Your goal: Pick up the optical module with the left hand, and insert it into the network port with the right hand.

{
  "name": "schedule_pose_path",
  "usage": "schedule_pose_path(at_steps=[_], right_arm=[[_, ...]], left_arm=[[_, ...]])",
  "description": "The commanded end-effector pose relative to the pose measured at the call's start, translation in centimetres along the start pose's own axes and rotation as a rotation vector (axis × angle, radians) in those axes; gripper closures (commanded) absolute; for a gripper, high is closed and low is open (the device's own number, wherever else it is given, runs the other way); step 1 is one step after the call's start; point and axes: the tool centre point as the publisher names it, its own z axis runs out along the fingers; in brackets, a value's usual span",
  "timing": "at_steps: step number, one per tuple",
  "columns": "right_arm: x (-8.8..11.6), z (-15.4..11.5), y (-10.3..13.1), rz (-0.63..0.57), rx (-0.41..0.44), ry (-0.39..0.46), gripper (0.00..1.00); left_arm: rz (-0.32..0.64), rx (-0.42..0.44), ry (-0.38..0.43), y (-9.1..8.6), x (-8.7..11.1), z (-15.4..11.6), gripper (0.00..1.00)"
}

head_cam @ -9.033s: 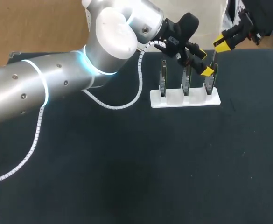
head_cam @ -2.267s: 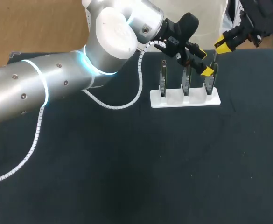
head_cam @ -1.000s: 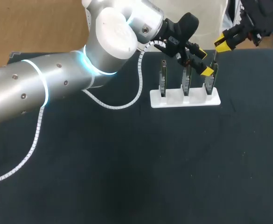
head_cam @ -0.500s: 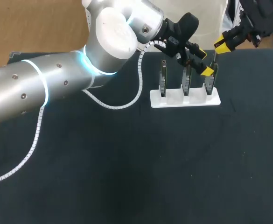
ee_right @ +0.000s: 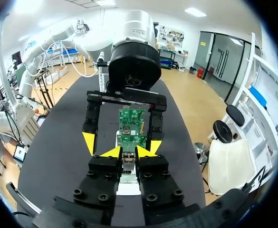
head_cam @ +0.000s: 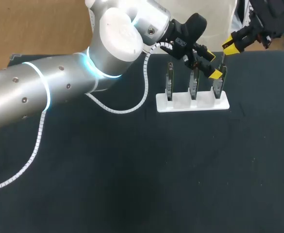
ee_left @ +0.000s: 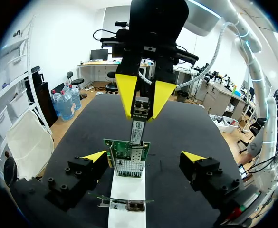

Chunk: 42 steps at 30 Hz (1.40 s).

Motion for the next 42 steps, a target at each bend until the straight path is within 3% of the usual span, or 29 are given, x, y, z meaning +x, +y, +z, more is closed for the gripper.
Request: schedule_pose_path(at_steps=[1,16,42], right_arm=[[0.04,0.05,0.13,0.002,0.001,0.003,1.0],[0.78,0.43,0.05,0.024,-0.008,0.007,1.0],[-0.02,-0.15,-0.04,0.017,-0.017,-0.001,1.0]], left_arm=[[-0.002,0.004,0.006,0.21,-0.16,0.04,0.0],[-0.002,0.004,0.006,0.21,-0.16,0.04,0.0],[-0.002,0.004,0.006,0.21,-0.16,0.04,0.0]])
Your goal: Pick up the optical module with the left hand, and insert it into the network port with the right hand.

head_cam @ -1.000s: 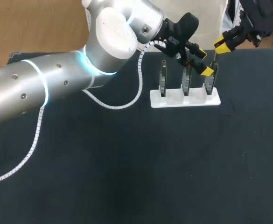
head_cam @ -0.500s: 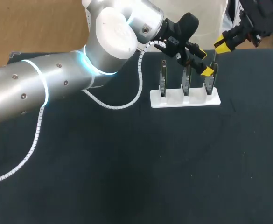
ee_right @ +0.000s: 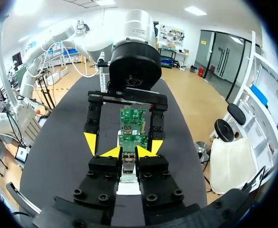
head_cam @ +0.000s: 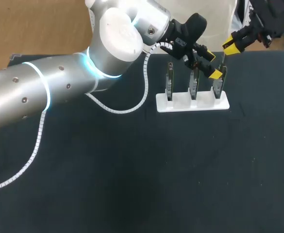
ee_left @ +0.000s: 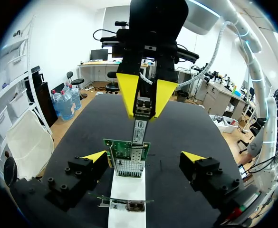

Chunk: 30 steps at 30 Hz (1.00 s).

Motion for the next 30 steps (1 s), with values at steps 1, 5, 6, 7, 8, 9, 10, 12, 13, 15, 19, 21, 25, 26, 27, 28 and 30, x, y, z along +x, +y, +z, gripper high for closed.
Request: schedule_pose_path(at_steps=[1,5,6,7,8,9,10,12,13,15,19,21,25,26,27,28,30], right_arm=[[0.12,-0.06,-0.23,0.002,-0.003,-0.001,1.0],[0.2,0.02,-0.24,0.006,-0.003,0.0,1.0],[0.23,0.03,-0.26,0.007,-0.003,-0.001,1.0],[0.27,0.05,-0.27,0.009,-0.003,0.0,1.0],[0.32,0.07,-0.28,0.01,-0.004,0.0,1.0],[0.37,0.09,-0.3,0.011,-0.005,0.001,1.0],[0.45,0.11,-0.34,0.012,-0.005,0.001,1.0],[0.52,0.13,-0.35,0.016,-0.006,0.002,1.0],[0.54,0.14,-0.34,0.017,-0.007,0.002,1.0],[0.66,0.21,-0.37,0.019,-0.009,0.002,1.0],[0.8,0.33,-0.41,0.024,-0.012,0.003,1.0],[0.81,0.34,-0.4,0.025,-0.012,0.003,1.0],[0.63,0.23,-0.38,0.022,-0.01,0.001,1.0],[0.58,0.19,-0.4,0.021,-0.01,0.0,1.0],[0.5,0.13,-0.41,0.018,-0.009,0.0,1.0],[0.39,0.04,-0.41,0.014,-0.007,-0.001,1.0],[0.25,-0.06,-0.4,0.009,-0.007,-0.003,1.0]], left_arm=[[-0.002,0.004,0.006,0.21,-0.16,0.04,0.0],[-0.002,0.004,0.006,0.21,-0.16,0.04,0.0],[-0.002,0.004,0.006,0.21,-0.16,0.04,0.0],[-0.002,0.004,0.006,0.21,-0.16,0.04,0.0],[-0.002,0.004,0.006,0.21,-0.16,0.04,0.0],[-0.002,0.004,0.006,0.21,-0.16,0.04,0.0],[-0.002,0.004,0.006,0.21,-0.16,0.04,0.0],[-0.002,0.004,0.006,0.21,-0.16,0.04,0.0],[-0.002,0.004,0.006,0.21,-0.16,0.04,0.0],[-0.002,0.004,0.006,0.21,-0.16,0.04,0.0],[-0.002,0.004,0.006,0.21,-0.16,0.04,0.0],[-0.002,0.004,0.006,0.21,-0.16,0.04,0.0],[-0.002,0.004,0.006,0.21,-0.16,0.04,0.0],[-0.002,0.004,0.006,0.21,-0.16,0.04,0.0],[-0.002,0.004,0.006,0.21,-0.16,0.04,0.0],[-0.002,0.004,0.006,0.21,-0.16,0.04,0.0],[-0.002,0.004,0.006,0.21,-0.16,0.04,0.0]])
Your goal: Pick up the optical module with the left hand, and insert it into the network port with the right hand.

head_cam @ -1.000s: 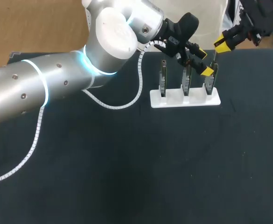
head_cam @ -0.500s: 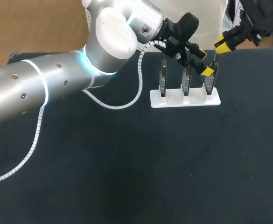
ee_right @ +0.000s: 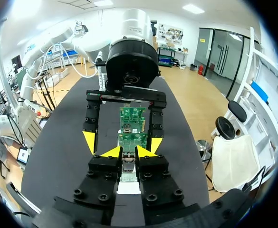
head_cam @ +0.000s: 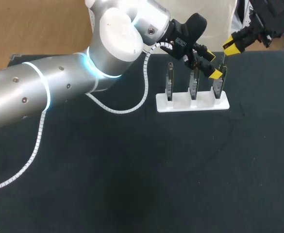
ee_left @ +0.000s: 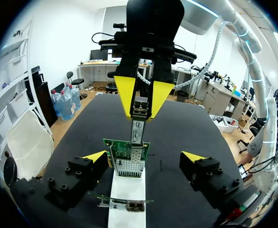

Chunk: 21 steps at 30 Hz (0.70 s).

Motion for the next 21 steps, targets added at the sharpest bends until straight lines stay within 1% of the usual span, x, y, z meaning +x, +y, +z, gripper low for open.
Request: schedule_pose_path(at_steps=[1,21], right_arm=[[-0.15,-0.11,-0.13,-0.007,0.0,-0.004,1.0],[0.11,0.04,-0.31,-0.01,0.002,0.003,1.0]], left_arm=[[-0.002,0.004,0.006,0.21,-0.16,0.04,0.0],[-0.002,0.004,0.006,0.21,-0.16,0.04,0.0]])
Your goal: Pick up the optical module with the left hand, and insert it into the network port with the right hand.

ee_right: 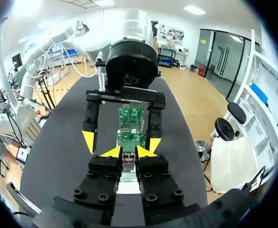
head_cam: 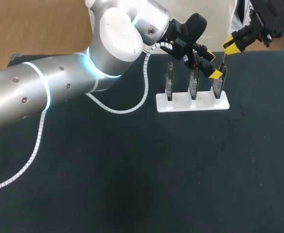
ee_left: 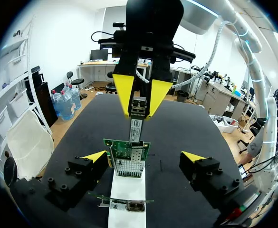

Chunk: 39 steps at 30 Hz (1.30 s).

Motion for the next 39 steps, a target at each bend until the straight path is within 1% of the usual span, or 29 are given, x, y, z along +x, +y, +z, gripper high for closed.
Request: schedule_pose_path(at_steps=[1,12,23,34,39], right_arm=[[-0.03,0.16,-0.13,-0.001,-0.002,-0.001,1.0],[0.07,0.47,0.0,0.001,-0.012,-0.001,1.0],[-0.38,0.14,0.19,-0.014,0.002,-0.011,1.0],[0.38,0.49,0.35,0.009,-0.003,-0.006,1.0],[0.36,0.42,0.38,0.009,-0.002,-0.007,1.0]], left_arm=[[-0.002,0.004,0.006,0.21,-0.16,0.04,0.0],[-0.002,0.004,0.006,0.21,-0.16,0.04,0.0],[-0.002,0.004,0.006,0.21,-0.16,0.04,0.0],[-0.002,0.004,0.006,0.21,-0.16,0.04,0.0],[-0.002,0.004,0.006,0.21,-0.16,0.04,0.0]])
